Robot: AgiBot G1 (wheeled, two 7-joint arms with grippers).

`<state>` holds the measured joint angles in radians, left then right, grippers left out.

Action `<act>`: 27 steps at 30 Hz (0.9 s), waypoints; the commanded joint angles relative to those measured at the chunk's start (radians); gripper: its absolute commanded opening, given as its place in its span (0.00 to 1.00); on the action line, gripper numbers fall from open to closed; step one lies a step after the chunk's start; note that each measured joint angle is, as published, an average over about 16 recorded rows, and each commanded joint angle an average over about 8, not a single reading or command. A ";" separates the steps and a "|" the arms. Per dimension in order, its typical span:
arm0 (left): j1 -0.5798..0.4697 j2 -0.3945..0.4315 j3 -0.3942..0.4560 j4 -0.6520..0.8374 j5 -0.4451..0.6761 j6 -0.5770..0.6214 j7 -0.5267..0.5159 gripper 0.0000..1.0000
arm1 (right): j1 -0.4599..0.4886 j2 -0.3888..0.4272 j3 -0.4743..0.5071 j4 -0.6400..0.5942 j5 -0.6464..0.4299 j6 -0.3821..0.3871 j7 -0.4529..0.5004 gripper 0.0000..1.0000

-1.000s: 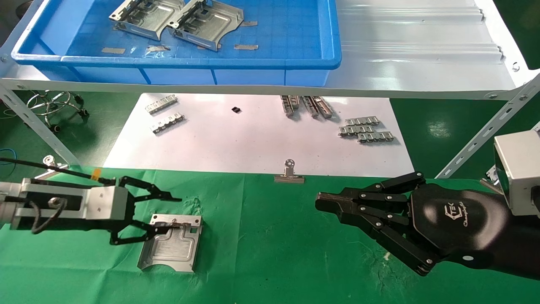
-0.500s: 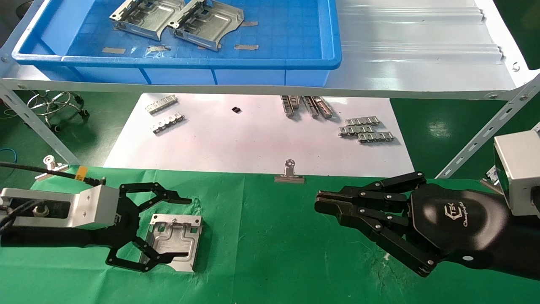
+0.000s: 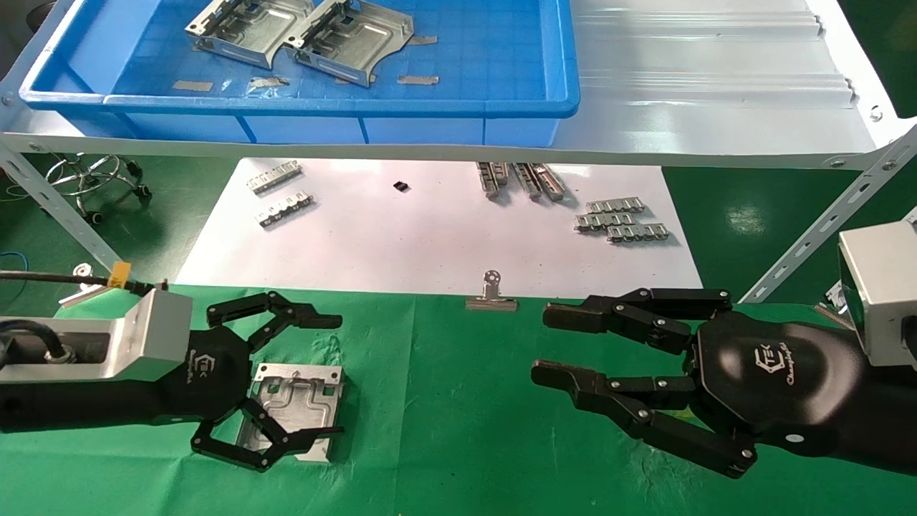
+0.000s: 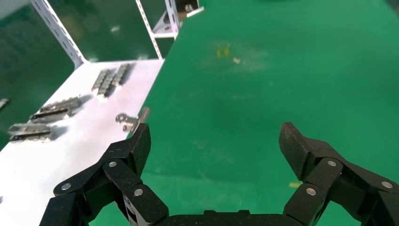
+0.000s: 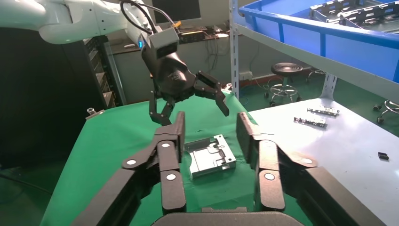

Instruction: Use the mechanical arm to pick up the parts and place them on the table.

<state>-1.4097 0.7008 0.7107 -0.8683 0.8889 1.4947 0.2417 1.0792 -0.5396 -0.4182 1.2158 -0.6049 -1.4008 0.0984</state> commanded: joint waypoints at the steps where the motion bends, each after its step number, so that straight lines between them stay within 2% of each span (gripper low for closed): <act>1: 0.020 -0.005 -0.026 -0.025 -0.009 0.000 -0.025 1.00 | 0.000 0.000 0.000 0.000 0.000 0.000 0.000 1.00; 27: 0.280 -0.075 -0.360 -0.347 -0.132 0.001 -0.358 1.00 | 0.000 0.000 0.000 0.000 0.000 0.000 0.000 1.00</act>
<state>-1.1321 0.6266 0.3536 -1.2128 0.7578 1.4955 -0.1139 1.0792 -0.5396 -0.4182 1.2158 -0.6049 -1.4008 0.0984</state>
